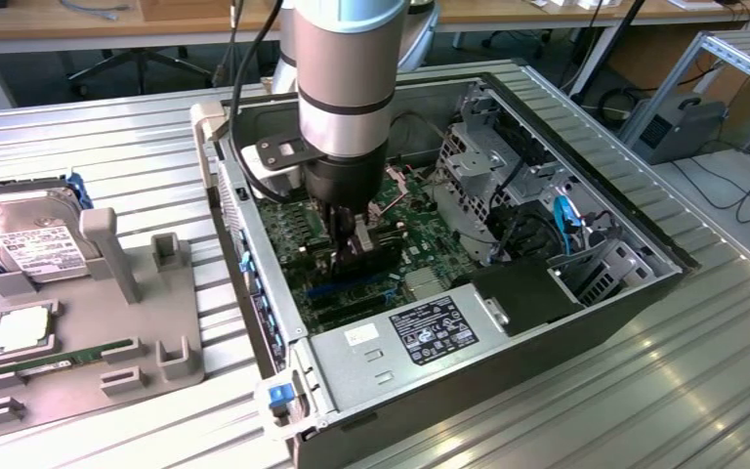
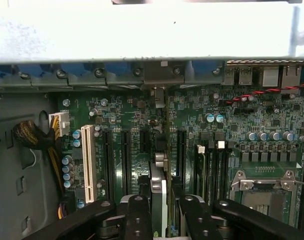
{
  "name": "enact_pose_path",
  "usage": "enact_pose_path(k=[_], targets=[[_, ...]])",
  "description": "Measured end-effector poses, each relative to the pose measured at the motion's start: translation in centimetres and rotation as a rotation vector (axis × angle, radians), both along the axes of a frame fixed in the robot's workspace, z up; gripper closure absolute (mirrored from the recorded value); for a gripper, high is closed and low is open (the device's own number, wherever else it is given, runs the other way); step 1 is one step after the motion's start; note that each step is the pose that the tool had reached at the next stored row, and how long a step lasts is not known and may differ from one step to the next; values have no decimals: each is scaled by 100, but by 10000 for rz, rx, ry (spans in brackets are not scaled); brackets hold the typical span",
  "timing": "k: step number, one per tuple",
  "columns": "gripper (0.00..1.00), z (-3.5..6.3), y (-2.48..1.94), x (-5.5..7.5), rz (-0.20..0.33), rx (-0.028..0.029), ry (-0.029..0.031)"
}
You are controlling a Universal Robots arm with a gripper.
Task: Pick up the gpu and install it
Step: 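Insert the gpu into the slot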
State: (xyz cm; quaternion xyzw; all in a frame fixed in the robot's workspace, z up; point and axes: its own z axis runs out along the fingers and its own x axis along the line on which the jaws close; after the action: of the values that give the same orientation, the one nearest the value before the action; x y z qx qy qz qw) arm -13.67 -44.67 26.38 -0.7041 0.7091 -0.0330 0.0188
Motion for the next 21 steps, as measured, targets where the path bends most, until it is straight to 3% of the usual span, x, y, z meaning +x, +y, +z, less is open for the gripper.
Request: enact_pose_path(k=[8, 10, 11, 12, 13, 21], targets=[[73, 14, -1, -1, 0, 7, 5], [73, 14, -2, 0, 2, 92, 6], [73, 13, -1, 0, 2, 198, 3], [73, 14, -1, -1, 0, 257, 4], [73, 14, 0, -1, 0, 277, 4], [73, 12, 0, 1, -48, 283, 2]])
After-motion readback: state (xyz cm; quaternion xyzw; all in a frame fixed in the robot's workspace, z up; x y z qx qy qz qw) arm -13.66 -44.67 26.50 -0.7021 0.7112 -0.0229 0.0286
